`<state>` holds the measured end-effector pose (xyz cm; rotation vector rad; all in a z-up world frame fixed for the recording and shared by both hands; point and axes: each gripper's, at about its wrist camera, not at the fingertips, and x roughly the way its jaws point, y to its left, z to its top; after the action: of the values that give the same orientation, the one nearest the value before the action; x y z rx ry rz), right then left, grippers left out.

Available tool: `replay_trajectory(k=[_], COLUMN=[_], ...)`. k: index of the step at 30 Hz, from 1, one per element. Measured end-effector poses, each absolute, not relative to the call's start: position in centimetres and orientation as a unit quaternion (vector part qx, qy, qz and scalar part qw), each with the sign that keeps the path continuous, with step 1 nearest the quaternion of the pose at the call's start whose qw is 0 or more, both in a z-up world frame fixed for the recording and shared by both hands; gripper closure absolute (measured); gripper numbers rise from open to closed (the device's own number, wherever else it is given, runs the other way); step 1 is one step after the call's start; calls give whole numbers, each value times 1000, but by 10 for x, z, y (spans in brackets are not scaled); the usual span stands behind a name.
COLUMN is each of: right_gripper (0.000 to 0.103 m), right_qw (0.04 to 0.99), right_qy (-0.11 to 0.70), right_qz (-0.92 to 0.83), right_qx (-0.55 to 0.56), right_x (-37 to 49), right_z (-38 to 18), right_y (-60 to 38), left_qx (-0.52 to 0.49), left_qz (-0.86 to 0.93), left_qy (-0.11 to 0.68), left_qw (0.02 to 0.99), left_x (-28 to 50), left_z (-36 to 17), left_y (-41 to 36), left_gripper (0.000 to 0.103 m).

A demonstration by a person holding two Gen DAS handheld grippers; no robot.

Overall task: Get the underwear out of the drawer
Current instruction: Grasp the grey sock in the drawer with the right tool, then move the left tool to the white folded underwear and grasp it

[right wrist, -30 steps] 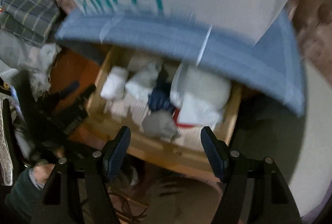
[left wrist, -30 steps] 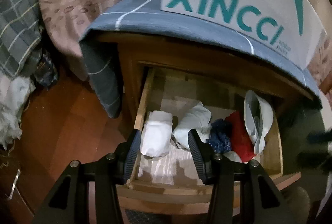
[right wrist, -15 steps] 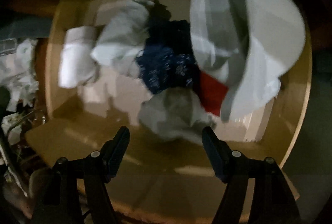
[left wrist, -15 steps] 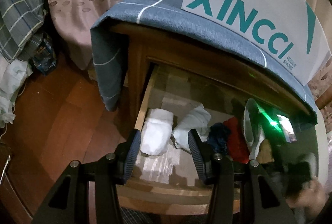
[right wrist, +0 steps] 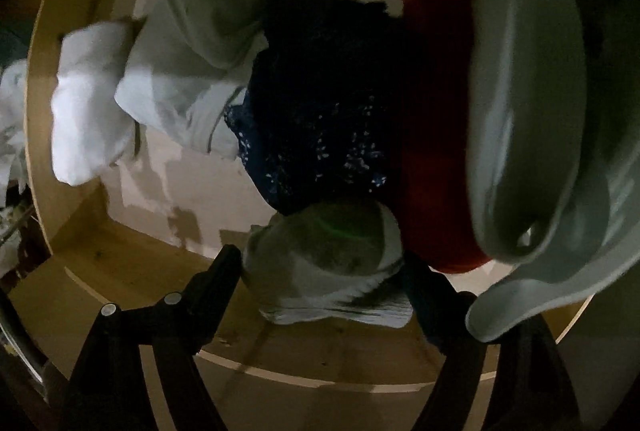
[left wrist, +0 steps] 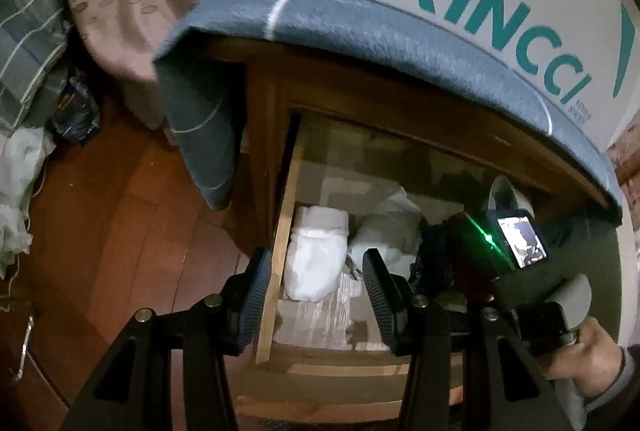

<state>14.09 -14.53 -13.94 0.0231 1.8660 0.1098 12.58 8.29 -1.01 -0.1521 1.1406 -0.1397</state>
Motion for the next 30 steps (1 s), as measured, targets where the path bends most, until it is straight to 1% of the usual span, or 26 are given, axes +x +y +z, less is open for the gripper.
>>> replay_trajectory(k=[2,4,5,7,10,13,21,24,30], right_gripper=[30,41,43,51,56,57,57,56,56], right_qw=[595,599,602,613,628,647,711,727,740], right_qy=[803,800,797,789,777,761,696,676,648], right_qz=[45,44,45,49,45,45,84,105,151], right_qx=[8,14,18,16,10,15,48,53,99], right_x=[139,138,136,129,119,110,79,69,73], right_z=[-140,-140,-138,-136,-130,-117,-68,-61,-56], right_y=[-145,-147,-149,-155,-163,-173,-204,-215,-220], left_qx=[-66,-60,-56,-46,-40,-37,-51,-60,-62], left_qz=[-67,-69,-71,-75,-85,-96,-94,-90,-70], left_qy=[546,555,559,562,571,584,632,644,659], left_qw=[833,826,824,823,815,805,768,757,746], left_x=[129,131,131,132,135,137,151,157,169], left_z=[-14,-18,-20,-22,-25,-32,-57,-65,-82], left_y=[83,81,79,74,67,59,49,47,44], left_gripper=[54,54,54,54,54,54,54,54,54])
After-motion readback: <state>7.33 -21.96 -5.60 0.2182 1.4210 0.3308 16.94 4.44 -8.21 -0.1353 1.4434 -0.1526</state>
